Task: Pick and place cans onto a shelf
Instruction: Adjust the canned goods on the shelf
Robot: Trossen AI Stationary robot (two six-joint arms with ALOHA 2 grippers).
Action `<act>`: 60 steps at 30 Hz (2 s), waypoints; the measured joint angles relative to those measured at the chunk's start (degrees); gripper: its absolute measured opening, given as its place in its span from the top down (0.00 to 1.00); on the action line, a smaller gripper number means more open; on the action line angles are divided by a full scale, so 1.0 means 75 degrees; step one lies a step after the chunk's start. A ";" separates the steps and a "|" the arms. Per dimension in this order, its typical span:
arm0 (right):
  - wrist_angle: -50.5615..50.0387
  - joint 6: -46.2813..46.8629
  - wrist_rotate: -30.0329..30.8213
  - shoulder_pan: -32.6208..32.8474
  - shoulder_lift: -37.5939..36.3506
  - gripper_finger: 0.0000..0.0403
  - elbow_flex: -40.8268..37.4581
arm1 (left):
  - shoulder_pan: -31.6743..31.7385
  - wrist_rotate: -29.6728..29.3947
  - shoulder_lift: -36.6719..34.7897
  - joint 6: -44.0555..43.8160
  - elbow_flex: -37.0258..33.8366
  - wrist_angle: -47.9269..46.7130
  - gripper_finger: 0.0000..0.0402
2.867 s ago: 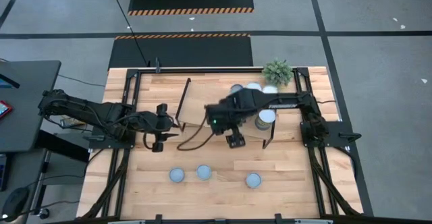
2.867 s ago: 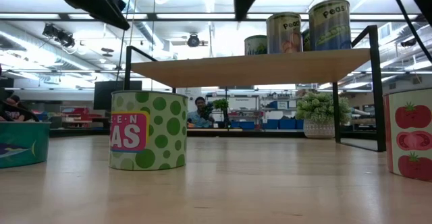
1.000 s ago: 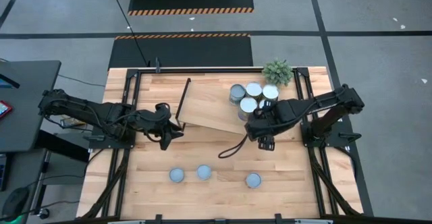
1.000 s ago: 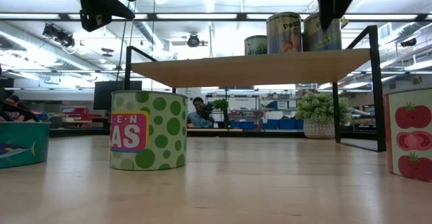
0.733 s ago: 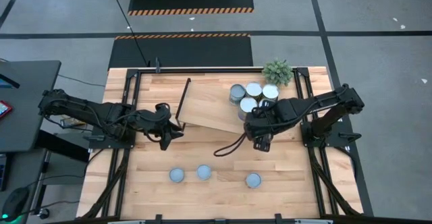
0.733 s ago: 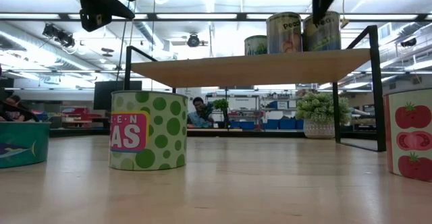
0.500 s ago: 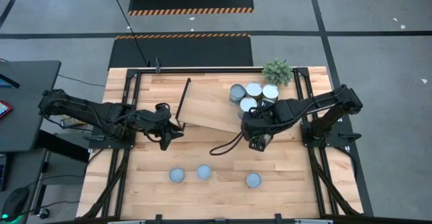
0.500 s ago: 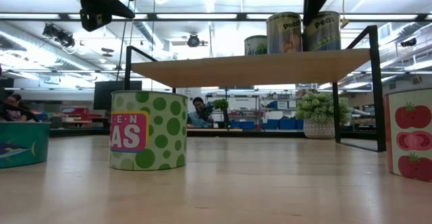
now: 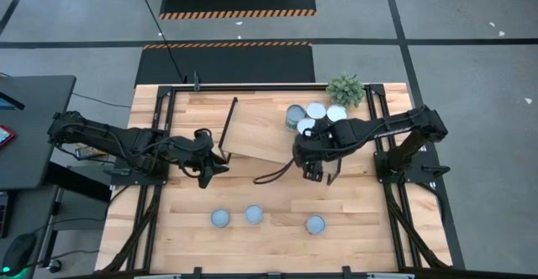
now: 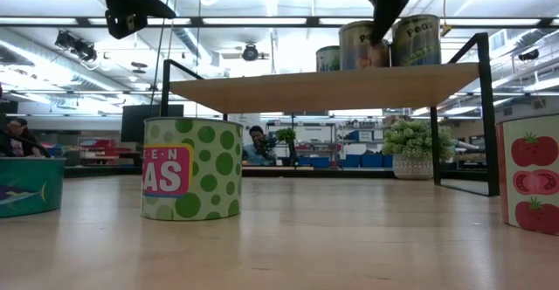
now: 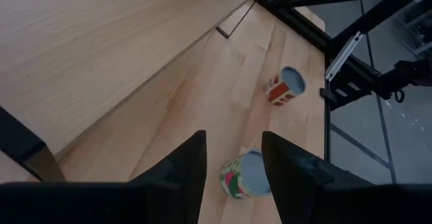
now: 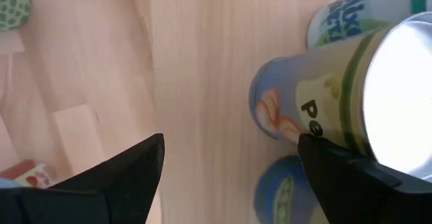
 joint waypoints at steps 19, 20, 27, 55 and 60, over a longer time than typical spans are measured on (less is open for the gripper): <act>0.2014 0.0207 -0.0329 -0.0189 0.0001 0.14 0.0000 | 0.0001 -0.0002 0.0000 0.0177 0.0000 0.0123 0.63; 0.2063 0.0115 -0.0305 -0.0238 0.0000 0.14 0.0000 | 0.0000 0.0000 0.0000 0.0255 0.0000 0.0118 0.63; 0.2659 -0.0968 -0.0035 -0.0586 0.0000 0.14 0.0000 | 0.0006 0.0000 0.0000 0.0482 0.0000 0.0117 0.63; 0.2637 -0.1581 -0.0145 -0.1576 -0.0036 0.14 0.0059 | -0.0047 0.0603 0.0000 0.0831 0.0000 0.0114 0.63; 0.3426 -0.1962 0.0343 -0.1787 -0.0067 0.14 0.0268 | -0.0047 0.0577 0.0000 0.1173 0.0000 0.0117 0.63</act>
